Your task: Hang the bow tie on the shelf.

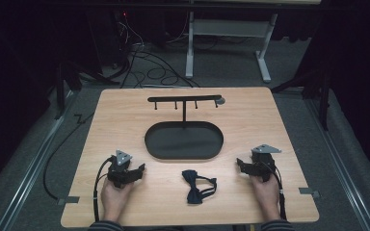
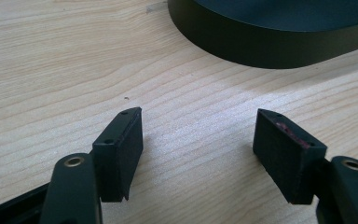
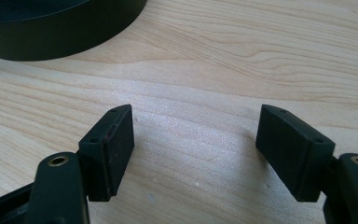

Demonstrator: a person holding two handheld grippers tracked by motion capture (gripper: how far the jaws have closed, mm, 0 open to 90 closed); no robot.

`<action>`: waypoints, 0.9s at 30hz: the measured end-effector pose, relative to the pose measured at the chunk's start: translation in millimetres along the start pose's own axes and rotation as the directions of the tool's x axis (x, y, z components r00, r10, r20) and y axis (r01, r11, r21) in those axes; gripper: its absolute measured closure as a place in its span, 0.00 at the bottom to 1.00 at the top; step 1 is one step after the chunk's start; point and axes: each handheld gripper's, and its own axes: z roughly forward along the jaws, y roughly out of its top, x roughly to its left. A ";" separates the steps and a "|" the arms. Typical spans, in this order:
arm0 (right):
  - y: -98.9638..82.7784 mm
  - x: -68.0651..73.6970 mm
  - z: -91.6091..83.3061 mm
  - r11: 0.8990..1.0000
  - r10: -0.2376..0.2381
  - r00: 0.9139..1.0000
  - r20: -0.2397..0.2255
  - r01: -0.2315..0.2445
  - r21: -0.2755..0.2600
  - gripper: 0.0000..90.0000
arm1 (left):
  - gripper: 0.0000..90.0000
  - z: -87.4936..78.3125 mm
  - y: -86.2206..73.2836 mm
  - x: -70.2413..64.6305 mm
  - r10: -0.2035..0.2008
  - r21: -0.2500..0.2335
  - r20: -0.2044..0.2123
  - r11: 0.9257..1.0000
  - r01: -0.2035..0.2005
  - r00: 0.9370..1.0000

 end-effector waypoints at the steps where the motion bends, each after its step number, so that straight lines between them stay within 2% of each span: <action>1: 0.0 0.0 0.0 1.000 0.000 1.000 0.000 0.000 0.000 0.32 | 0.37 0.0 0.0 0.0 0.000 0.000 0.000 1.000 0.000 1.000; 27: -2.0 2.8 -2.0 1.000 0.016 1.000 0.020 -0.015 -0.004 0.35 | 0.33 0.0 -0.3 -0.9 0.011 0.004 0.012 1.000 -0.011 1.000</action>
